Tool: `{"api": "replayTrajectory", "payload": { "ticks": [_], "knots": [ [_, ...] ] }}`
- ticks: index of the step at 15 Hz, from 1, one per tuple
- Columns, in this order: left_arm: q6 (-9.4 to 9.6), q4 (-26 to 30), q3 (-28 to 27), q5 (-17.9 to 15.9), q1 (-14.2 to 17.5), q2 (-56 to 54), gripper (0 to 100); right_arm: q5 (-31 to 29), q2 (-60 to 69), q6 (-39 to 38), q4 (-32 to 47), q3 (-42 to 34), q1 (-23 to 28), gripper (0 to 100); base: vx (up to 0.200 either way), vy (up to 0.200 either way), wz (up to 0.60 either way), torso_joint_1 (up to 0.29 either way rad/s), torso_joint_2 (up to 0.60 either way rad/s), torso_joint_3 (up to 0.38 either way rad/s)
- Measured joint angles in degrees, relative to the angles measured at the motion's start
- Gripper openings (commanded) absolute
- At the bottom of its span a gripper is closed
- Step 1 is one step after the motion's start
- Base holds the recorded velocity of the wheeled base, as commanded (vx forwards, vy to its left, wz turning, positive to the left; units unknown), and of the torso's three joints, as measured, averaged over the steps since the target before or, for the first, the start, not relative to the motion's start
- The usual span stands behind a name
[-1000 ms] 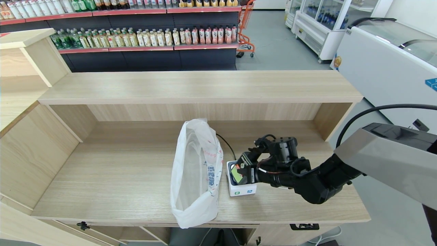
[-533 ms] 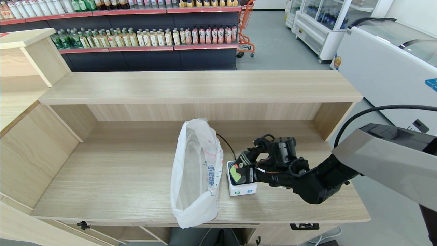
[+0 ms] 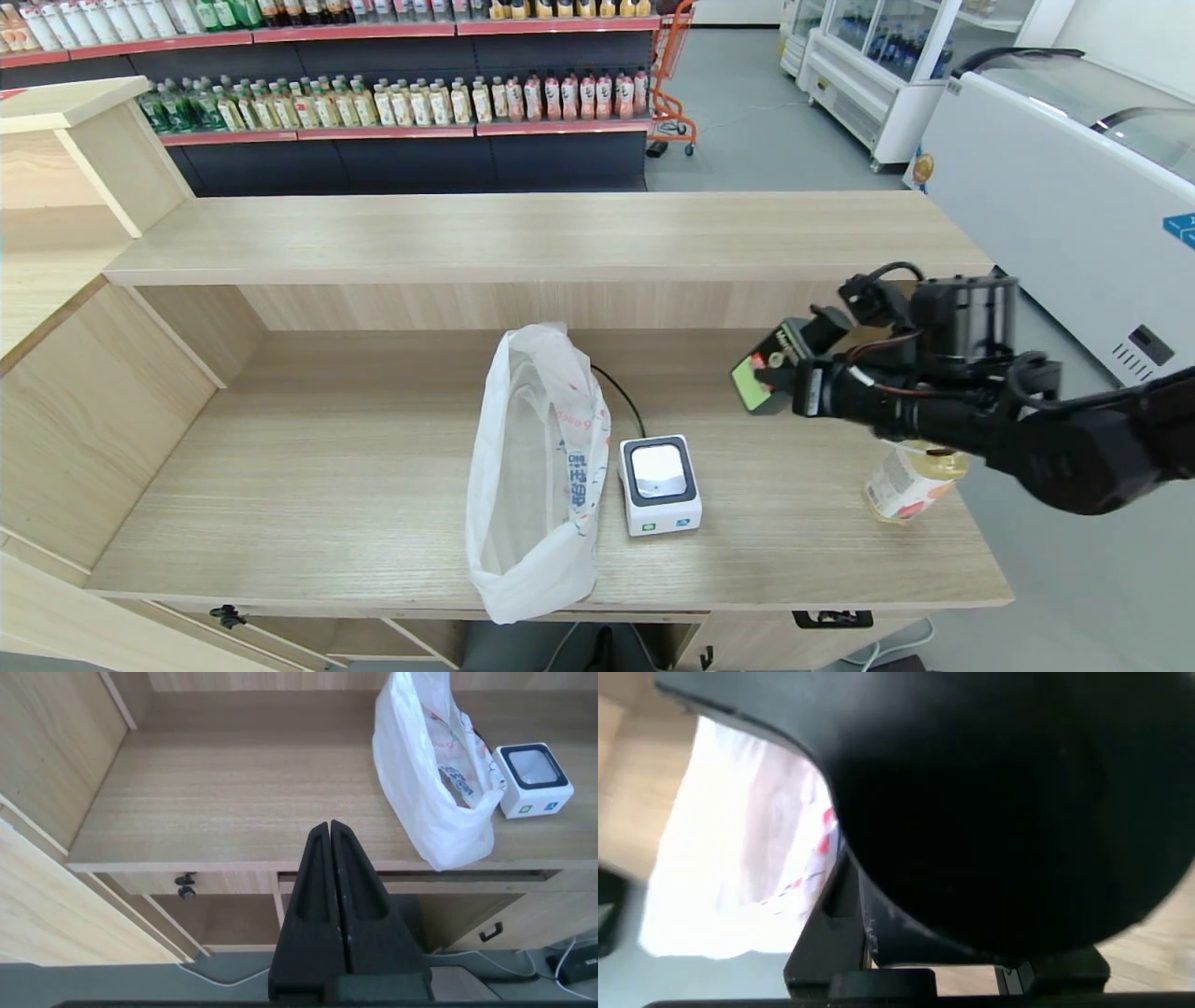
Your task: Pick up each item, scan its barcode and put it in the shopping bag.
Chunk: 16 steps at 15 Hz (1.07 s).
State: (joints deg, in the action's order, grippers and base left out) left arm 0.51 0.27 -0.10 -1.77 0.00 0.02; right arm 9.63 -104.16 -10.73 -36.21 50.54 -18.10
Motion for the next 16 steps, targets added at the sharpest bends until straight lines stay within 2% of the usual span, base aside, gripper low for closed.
{"api": "replayTrajectory", "payload": {
  "ticks": [1, 3, 5, 8, 12, 16],
  "knots": [
    [0.02, 0.0, 0.0, 0.0, 0.0, 0.0, 0, -3.78, 3.17, 2.63, 0.71, -0.77, 1.9, 0, 0.0, 0.0, 0.0, 0.0, 0.0, 0.0],
    [0.0, -0.02, 0.0, 0.0, 0.0, 0.0, 0, -17.04, 7.91, 6.02, 1.06, -1.73, 3.75, 0, 0.0, 0.0, 0.0, 0.0, 0.0, 0.0],
    [0.0, 0.0, 0.0, 0.0, 0.0, 0.0, 0, -22.05, 12.73, 7.62, 2.29, -3.52, 3.63, 0, 0.0, 0.0, 0.0, 0.0, 0.0, 0.0],
    [0.04, -0.02, 0.0, 0.0, 0.0, 0.0, 0, -26.05, 20.15, 8.98, 4.05, -8.7, 2.67, 0, 0.0, 0.0, 0.0, 0.0, 0.0, 0.0],
    [0.0, -0.05, -0.01, 0.0, 0.0, 0.0, 0, -29.04, 28.86, 10.8, 9.69, -13.8, 1.27, 0, 0.0, 0.2, 0.0, -0.001, 0.0, 0.005],
    [-0.02, 0.0, -0.01, 0.02, -0.05, 0.0, 0, -28.38, 29.64, 10.62, 8.42, -14.1, -2.23, 0, 0.0, 0.2, 0.0, 0.01, 0.0, 0.002]
  ]
}}
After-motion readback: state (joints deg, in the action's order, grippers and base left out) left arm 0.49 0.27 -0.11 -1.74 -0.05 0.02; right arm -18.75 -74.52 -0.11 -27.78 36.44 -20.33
